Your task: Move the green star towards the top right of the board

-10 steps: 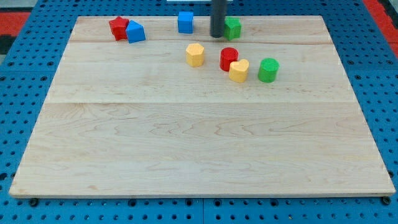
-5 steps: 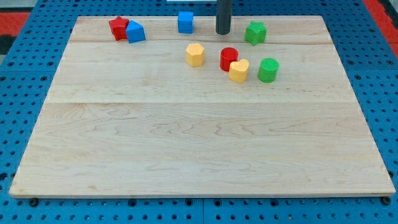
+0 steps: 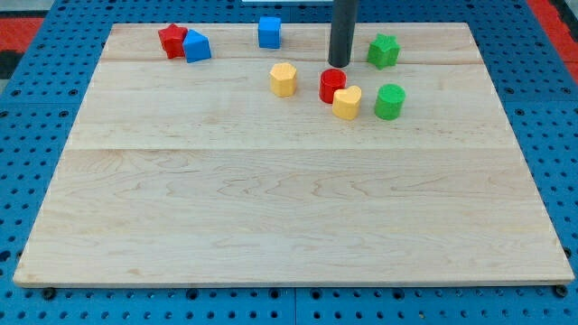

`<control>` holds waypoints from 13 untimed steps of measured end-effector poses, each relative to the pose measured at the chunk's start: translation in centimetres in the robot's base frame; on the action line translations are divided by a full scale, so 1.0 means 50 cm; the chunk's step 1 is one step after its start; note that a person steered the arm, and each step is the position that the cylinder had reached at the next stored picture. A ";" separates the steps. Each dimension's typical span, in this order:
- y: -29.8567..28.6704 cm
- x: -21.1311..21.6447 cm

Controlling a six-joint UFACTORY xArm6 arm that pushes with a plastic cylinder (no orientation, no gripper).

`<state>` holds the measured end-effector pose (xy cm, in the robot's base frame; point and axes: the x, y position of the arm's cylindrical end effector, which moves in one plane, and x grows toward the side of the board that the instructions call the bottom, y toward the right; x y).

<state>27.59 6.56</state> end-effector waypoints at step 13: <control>-0.092 -0.011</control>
